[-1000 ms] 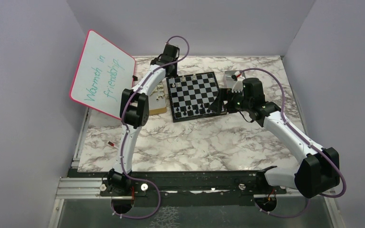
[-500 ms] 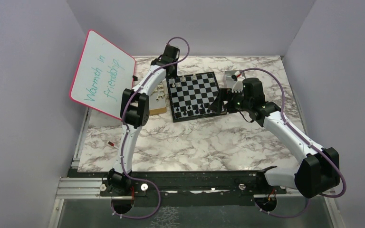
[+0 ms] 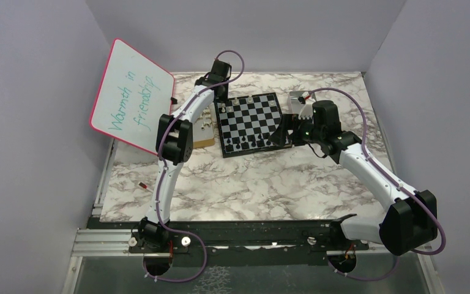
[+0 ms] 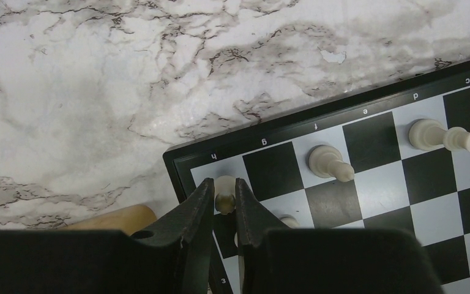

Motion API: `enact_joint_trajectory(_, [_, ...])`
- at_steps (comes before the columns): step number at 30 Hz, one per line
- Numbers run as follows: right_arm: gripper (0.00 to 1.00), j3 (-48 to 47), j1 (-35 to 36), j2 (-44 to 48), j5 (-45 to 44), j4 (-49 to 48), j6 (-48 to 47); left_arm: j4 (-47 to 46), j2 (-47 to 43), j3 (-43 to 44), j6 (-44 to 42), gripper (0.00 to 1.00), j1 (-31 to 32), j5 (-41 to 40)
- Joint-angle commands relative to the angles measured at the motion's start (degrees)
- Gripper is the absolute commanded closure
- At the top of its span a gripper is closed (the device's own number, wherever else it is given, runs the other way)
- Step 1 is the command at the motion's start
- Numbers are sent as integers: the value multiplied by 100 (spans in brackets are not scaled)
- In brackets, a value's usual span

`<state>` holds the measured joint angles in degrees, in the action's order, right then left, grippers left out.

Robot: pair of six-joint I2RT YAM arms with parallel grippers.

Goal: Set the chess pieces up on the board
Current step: Place the chess piece on the chessboard.

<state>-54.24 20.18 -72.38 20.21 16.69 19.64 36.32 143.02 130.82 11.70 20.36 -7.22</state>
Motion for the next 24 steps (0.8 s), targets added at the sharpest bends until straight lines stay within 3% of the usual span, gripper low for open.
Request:
enact_joint_trajectory(1, [0,-137,18,7,-74,106,-21,-63,99,24,-63,80,-14,-165])
enact_joint_trajectory(6, [0,-124,25,-13,-44,68,-6,-61,43,20,-110,74,-14,-169])
enact_joint_trajectory(13, [0,-123,24,-13,-30,52,18,-55,-205,59,-121,73,-14,-49])
enact_joint_trajectory(24, [0,-72,26,90,-48,44,53,-54,-1050,-229,-98,68,-14,151])
